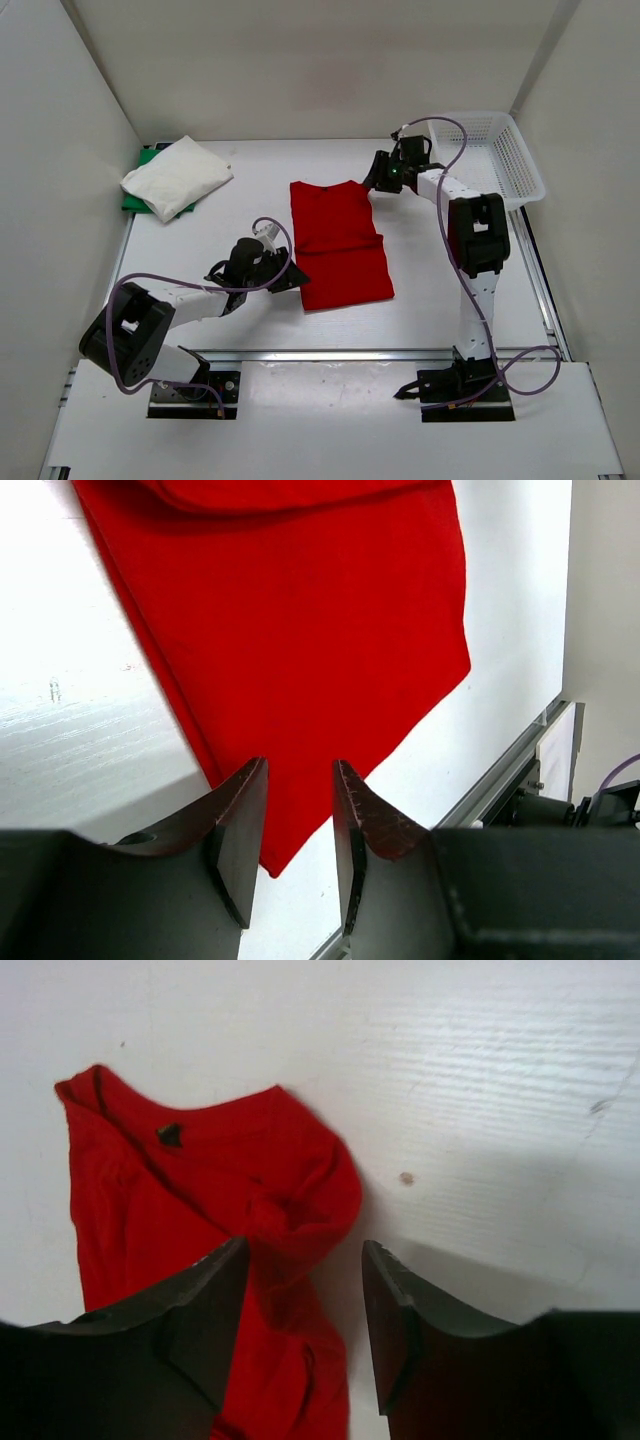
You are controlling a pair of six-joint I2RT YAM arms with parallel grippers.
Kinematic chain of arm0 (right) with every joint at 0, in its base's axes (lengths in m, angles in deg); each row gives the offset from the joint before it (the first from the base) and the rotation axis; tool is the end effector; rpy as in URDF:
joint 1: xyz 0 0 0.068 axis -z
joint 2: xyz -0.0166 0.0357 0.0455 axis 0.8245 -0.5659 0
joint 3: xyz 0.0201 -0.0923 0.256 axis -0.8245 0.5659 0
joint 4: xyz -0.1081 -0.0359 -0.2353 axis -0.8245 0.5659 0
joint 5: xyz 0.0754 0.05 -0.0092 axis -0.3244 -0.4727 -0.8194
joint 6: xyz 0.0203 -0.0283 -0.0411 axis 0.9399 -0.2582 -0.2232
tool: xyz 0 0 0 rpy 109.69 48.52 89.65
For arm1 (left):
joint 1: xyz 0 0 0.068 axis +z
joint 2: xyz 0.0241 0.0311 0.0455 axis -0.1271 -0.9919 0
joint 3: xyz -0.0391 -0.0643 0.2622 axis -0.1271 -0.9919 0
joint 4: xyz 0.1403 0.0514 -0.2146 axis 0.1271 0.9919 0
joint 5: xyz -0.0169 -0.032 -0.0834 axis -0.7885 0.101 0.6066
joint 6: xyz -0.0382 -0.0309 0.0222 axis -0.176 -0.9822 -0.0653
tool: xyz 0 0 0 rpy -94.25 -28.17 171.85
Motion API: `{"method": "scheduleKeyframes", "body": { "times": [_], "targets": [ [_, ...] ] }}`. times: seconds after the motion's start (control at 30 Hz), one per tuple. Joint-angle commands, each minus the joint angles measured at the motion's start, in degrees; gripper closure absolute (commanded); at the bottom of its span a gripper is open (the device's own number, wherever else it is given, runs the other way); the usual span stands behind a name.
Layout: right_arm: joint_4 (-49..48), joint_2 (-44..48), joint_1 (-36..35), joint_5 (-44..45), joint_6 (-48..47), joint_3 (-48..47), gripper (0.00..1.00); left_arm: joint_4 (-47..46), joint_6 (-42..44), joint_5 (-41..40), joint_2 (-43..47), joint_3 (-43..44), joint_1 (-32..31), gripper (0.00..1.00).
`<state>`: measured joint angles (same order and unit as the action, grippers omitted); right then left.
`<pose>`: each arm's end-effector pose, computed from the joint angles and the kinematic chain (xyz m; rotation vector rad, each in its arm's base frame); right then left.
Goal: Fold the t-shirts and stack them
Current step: Fold the folded rectangular tshirt in 1/3 of the way
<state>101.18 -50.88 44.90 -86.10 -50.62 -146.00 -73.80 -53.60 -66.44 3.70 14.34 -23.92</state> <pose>0.4908 0.1040 0.1852 0.0528 2.3311 0.6708 0.2103 -0.1408 0.1477 -0.0706 2.3740 -1.0575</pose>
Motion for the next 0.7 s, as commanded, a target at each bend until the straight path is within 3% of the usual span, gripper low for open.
{"method": "scheduleKeyframes", "body": {
  "times": [0.0,0.03,0.13,0.2,0.27,0.3,0.47,0.57,0.67],
  "targets": [
    [-6.79,1.79,0.35,-5.85,1.86,2.12,0.52,-0.84,0.20,0.75,0.18,0.04,0.55,0.58],
    [-7.87,1.71,0.70,-6.56,2.82,3.44,0.53,-0.92,0.37,0.40,-0.43,-0.05,0.55,0.57],
    [-4.74,-1.87,0.96,-6.05,3.18,-0.74,0.84,-0.83,0.37,0.84,-0.61,0.48,0.98,0.58],
    [-3.49,-4.08,1.14,-4.30,1.95,-4.61,0.98,-0.49,0.54,0.57,-0.44,0.48,0.81,0.58],
    [-3.14,-7.50,0.88,-4.20,1.51,-7.43,1.00,0.22,0.54,0.23,-0.26,0.56,0.81,0.57],
    [-3.40,-8.04,1.23,-4.20,1.51,-9.01,0.98,0.48,0.81,0.05,-0.26,0.65,0.90,0.58],
    [1.24,-13.31,0.88,-0.79,-0.06,-17.18,0.62,3.03,1.60,-1.18,1.50,0.74,0.81,0.58],
    [4.06,-12.62,0.35,1.60,-1.04,-18.96,0.52,5.74,2.74,-2.59,3.78,0.13,1.25,0.57],
    [2.42,-5.71,0.26,3.88,-1.57,-12.13,0.48,8.03,3.70,-4.26,6.51,-1.45,1.51,0.57]
  ]
}}
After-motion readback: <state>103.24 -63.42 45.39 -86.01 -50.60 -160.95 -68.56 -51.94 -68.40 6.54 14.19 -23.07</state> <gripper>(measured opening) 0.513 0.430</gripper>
